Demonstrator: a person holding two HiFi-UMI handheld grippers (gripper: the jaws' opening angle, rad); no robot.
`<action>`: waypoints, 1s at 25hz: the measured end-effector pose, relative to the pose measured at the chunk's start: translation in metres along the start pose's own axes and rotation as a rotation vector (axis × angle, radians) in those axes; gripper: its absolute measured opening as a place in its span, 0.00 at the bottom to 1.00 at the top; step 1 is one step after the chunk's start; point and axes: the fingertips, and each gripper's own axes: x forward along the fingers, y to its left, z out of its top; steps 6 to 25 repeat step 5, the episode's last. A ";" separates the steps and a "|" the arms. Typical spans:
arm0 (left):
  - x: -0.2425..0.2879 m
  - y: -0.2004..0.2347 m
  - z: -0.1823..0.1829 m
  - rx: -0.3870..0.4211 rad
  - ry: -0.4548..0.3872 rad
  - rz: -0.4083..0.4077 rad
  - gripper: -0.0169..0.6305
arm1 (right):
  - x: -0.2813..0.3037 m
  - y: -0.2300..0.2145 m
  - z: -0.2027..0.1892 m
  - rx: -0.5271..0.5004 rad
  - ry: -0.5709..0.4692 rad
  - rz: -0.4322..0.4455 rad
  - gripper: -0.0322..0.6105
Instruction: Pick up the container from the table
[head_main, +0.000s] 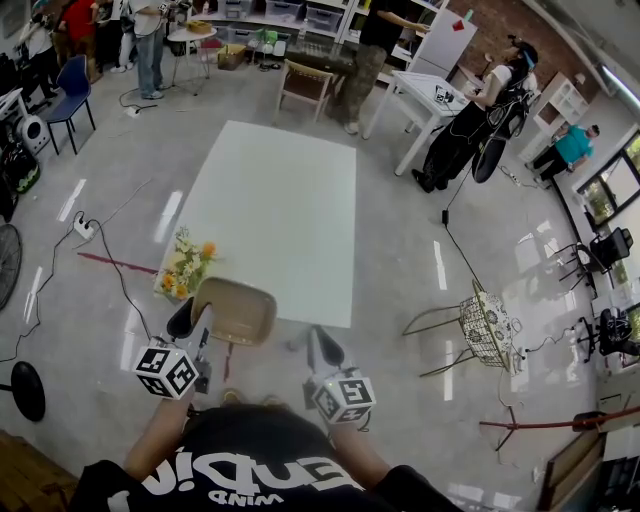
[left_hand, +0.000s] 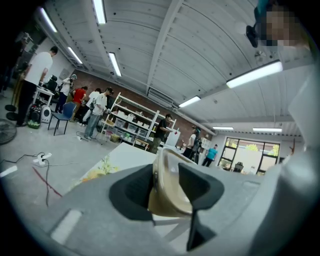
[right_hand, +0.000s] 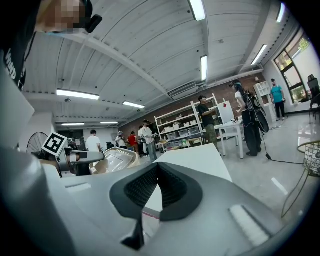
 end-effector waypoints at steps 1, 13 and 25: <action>0.000 0.000 -0.001 0.000 0.000 0.000 0.28 | 0.000 0.000 0.000 0.000 0.000 0.000 0.05; 0.000 -0.001 -0.002 -0.004 -0.003 0.001 0.28 | 0.000 0.000 0.001 0.001 -0.002 0.003 0.05; 0.000 -0.001 -0.002 -0.004 -0.003 0.001 0.28 | 0.000 0.000 0.001 0.001 -0.002 0.003 0.05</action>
